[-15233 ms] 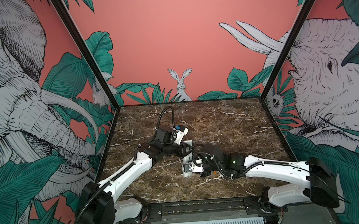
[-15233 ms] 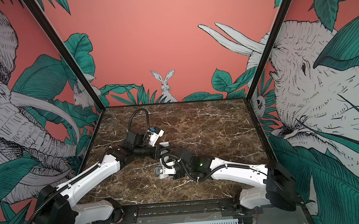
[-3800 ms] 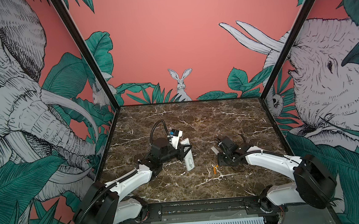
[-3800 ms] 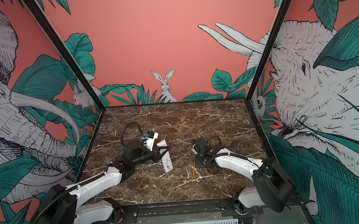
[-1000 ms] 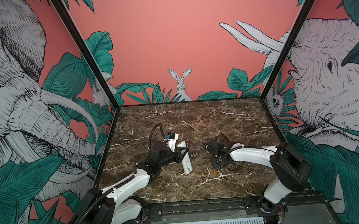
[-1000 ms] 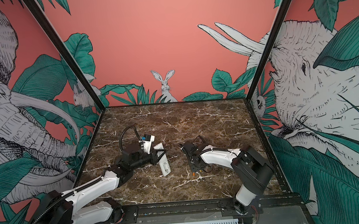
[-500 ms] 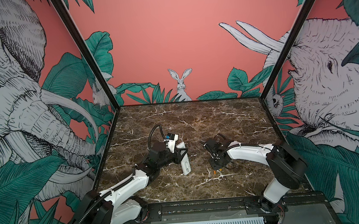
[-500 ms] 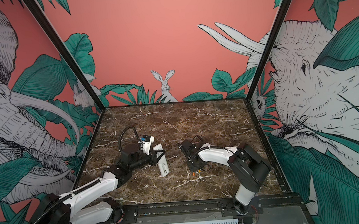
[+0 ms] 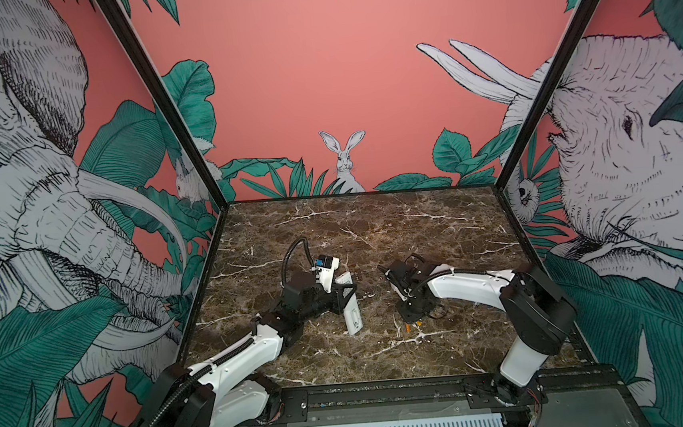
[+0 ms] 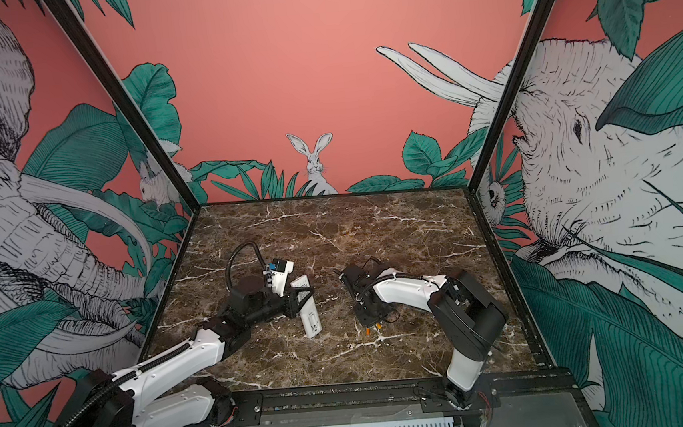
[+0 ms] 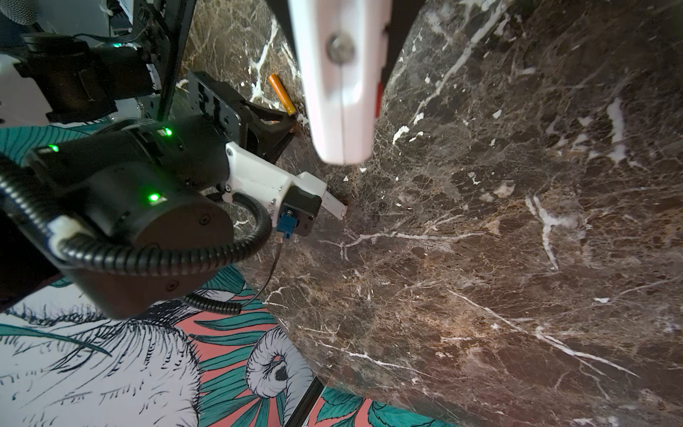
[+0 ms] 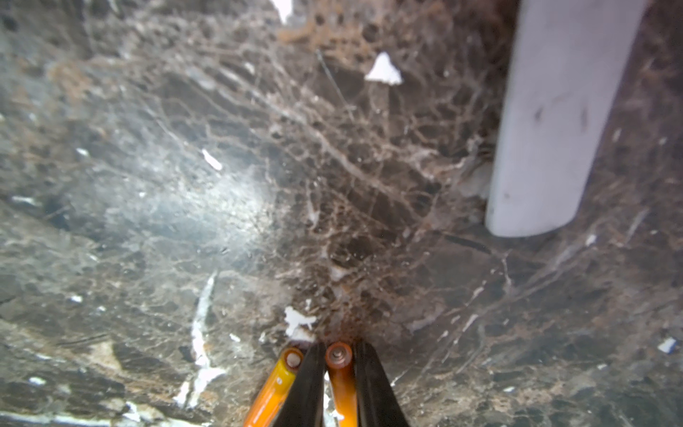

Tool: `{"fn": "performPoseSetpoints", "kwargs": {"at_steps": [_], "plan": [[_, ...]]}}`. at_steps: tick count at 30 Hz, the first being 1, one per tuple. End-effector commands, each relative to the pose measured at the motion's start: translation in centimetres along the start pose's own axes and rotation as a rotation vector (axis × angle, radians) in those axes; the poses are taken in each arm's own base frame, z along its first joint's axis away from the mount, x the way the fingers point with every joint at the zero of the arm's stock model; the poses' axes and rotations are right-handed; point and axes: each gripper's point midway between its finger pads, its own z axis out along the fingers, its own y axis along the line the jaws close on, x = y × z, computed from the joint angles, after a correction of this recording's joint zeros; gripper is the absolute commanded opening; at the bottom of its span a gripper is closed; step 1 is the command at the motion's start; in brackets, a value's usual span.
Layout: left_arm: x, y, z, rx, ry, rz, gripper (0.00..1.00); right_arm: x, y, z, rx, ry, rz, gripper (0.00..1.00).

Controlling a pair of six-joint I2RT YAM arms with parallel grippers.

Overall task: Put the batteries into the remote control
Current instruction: 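Close the right gripper on the end of the orange battery, then lift the orange battery off the table with the right gripper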

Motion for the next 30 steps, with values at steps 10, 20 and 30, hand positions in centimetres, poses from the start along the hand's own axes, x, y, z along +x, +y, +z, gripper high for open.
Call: {"fn": "performPoseSetpoints", "kwargs": {"at_steps": [10,20,30], "plan": [[-1.3,-0.8,-0.8,0.025,-0.053,0.010,0.00,3.1,-1.1,0.5,0.023,0.120,-0.027,0.11],[-2.1,-1.1,-0.9,0.027,-0.075,-0.023,0.00,0.9,-1.5,-4.0,0.019,-0.122,-0.033,0.05],[-3.3,-1.7,-1.0,0.052,-0.111,-0.090,0.00,-3.0,0.6,-10.0,-0.134,-0.554,-0.070,0.00]]}}
